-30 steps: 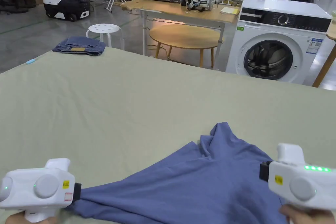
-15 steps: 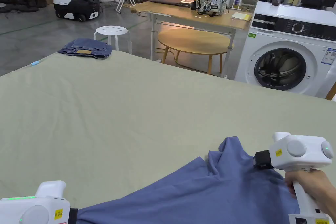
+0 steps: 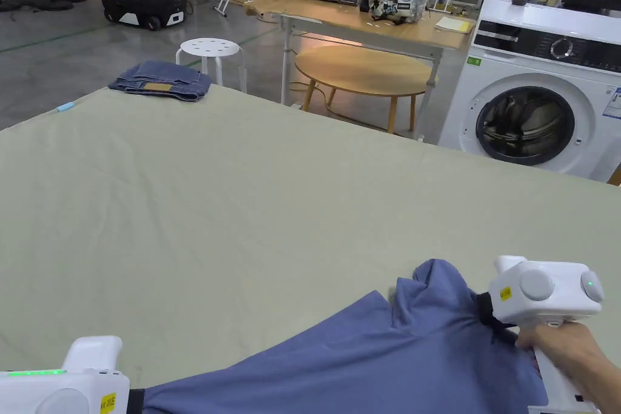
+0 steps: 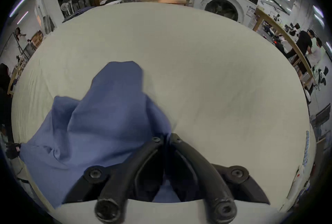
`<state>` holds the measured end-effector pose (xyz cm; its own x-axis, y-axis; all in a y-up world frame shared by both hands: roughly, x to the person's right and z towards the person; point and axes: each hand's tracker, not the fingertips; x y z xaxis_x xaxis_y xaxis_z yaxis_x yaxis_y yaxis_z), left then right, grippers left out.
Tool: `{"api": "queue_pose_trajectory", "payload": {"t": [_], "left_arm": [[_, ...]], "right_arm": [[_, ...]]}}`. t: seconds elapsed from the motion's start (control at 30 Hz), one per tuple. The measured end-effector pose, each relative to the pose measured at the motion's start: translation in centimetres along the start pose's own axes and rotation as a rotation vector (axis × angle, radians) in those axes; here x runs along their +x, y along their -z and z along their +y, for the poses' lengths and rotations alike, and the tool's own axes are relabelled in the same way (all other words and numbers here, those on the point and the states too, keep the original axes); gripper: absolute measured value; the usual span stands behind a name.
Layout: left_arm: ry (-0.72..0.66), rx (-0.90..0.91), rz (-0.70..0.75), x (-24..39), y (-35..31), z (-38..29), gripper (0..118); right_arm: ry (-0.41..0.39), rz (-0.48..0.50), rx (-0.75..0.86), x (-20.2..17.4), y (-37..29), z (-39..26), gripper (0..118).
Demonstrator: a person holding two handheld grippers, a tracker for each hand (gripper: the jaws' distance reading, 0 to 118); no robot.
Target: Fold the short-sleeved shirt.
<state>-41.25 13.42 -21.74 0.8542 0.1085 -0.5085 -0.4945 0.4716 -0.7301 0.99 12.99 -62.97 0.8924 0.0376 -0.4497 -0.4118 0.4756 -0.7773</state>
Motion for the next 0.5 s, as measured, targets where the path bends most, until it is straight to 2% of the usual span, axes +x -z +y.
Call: {"api": "queue_pose_trajectory", "payload": {"t": [0.13,0.3,0.37,0.5], "left_arm": [[-0.003,0.010,-0.009,-0.3,-0.3,-0.2,0],[0.013,0.036,-0.014,-0.6,-1.1,0.1,0],[0.032,0.062,-0.003,-0.4,-1.7,0.2,0],[0.045,0.127,-0.045,0.6,-4.1,0.5,0]], "right_arm": [[0.050,-0.004,0.028,-1.1,-2.0,-2.1,3],[0.057,-0.085,0.169,-1.0,-5.6,-3.5,3],[0.088,-0.059,0.220,-0.6,-7.9,-4.0,3],[0.029,-0.141,0.317,-0.6,-13.0,-5.1,3]]}}
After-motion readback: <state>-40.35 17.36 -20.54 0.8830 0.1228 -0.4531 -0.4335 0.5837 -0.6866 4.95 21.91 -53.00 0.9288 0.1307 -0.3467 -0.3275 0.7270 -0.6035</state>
